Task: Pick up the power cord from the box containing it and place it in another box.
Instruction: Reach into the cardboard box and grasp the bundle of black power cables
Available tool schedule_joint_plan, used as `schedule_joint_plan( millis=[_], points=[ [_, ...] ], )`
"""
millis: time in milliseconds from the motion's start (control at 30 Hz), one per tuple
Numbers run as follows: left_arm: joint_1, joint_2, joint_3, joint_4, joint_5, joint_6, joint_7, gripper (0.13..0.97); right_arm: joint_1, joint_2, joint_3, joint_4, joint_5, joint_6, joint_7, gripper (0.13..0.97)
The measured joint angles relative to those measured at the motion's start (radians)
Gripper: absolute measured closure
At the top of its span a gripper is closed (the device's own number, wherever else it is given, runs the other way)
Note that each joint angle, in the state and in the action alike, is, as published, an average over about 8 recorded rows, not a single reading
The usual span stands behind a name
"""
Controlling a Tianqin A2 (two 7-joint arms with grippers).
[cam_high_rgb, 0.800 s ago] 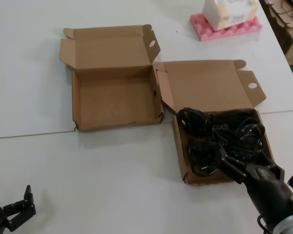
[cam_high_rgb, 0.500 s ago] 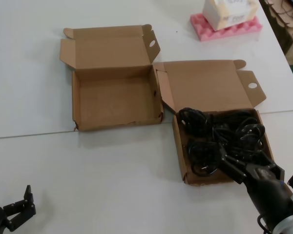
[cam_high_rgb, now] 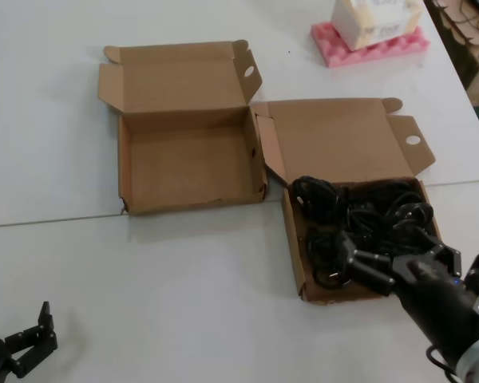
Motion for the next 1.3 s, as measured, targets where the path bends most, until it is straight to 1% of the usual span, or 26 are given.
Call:
schedule_joint_plan(
  millis=[100, 200, 267, 333, 400, 433, 500, 533, 600, 700, 733, 900, 1000, 1033, 1167, 1233, 1300],
  points=[
    [0.0, 0.0, 0.0, 0.0, 0.0, 0.0, 0.0, 0.156, 0.07, 0.122, -0.135, 0.011, 0.002, 0.05, 0.0, 0.129],
    [0.0, 0.0, 0.0, 0.0, 0.0, 0.0, 0.0, 0.179, 0.166, 0.219, -0.28, 0.0, -0.041, 0.075, 0.0, 0.129],
    [0.0, 0.0, 0.0, 0.0, 0.0, 0.0, 0.0, 0.201, 0.238, 0.265, -0.378, -0.017, -0.081, 0.082, 0.0, 0.129],
    [0.0, 0.0, 0.0, 0.0, 0.0, 0.0, 0.0, 0.224, 0.313, 0.296, -0.475, -0.04, -0.123, 0.085, 0.0, 0.129],
    [0.0, 0.0, 0.0, 0.0, 0.0, 0.0, 0.0, 0.247, 0.369, 0.308, -0.544, -0.066, -0.171, 0.078, 0.0, 0.129],
    [0.0, 0.0, 0.0, 0.0, 0.0, 0.0, 0.0, 0.247, 0.389, 0.309, -0.565, -0.079, -0.199, 0.069, 0.0, 0.129],
    [0.0, 0.0, 0.0, 0.0, 0.0, 0.0, 0.0, 0.286, 0.405, 0.3, -0.573, -0.106, -0.265, 0.039, 0.0, 0.129],
    [0.0, 0.0, 0.0, 0.0, 0.0, 0.0, 0.0, 0.305, 0.404, 0.292, -0.561, -0.119, -0.303, 0.017, 0.0, 0.129],
    [0.0, 0.0, 0.0, 0.0, 0.0, 0.0, 0.0, 0.345, 0.38, 0.266, -0.504, -0.143, -0.391, -0.037, 0.0, 0.129],
    [0.0, 0.0, 0.0, 0.0, 0.0, 0.0, 0.0, 0.403, 0.324, 0.215, -0.38, -0.172, -0.532, -0.132, 0.0, 0.129],
    [0.0, 0.0, 0.0, 0.0, 0.0, 0.0, 0.0, 0.403, 0.305, 0.195, -0.334, -0.179, -0.58, -0.165, 0.0, 0.129],
    [0.0, 0.0, 0.0, 0.0, 0.0, 0.0, 0.0, 0.536, 0.223, 0.072, -0.11, -0.201, -0.815, -0.323, 0.0, 0.129],
    [0.0, 0.0, 0.0, 0.0, 0.0, 0.0, 0.0, 0.616, 0.19, -0.009, 0.004, -0.206, -0.946, -0.401, 0.0, 0.14],
    [0.0, 0.0, 0.0, 0.0, 0.0, 0.0, 0.0, 0.616, 0.181, -0.035, 0.037, -0.207, -0.989, -0.424, 0.0, 0.145],
    [0.0, 0.0, 0.0, 0.0, 0.0, 0.0, 0.0, 0.702, 0.157, -0.121, 0.132, -0.206, -1.146, -0.491, 0.0, 0.167],
    [0.0, 0.0, 0.0, 0.0, 0.0, 0.0, 0.0, 0.745, 0.148, -0.153, 0.162, -0.204, -1.213, -0.512, 0.0, 0.173],
    [0.0, 0.0, 0.0, 0.0, 0.0, 0.0, 0.0, 0.788, 0.14, -0.176, 0.181, -0.198, -1.263, -0.524, 0.0, 0.2]
  ],
)
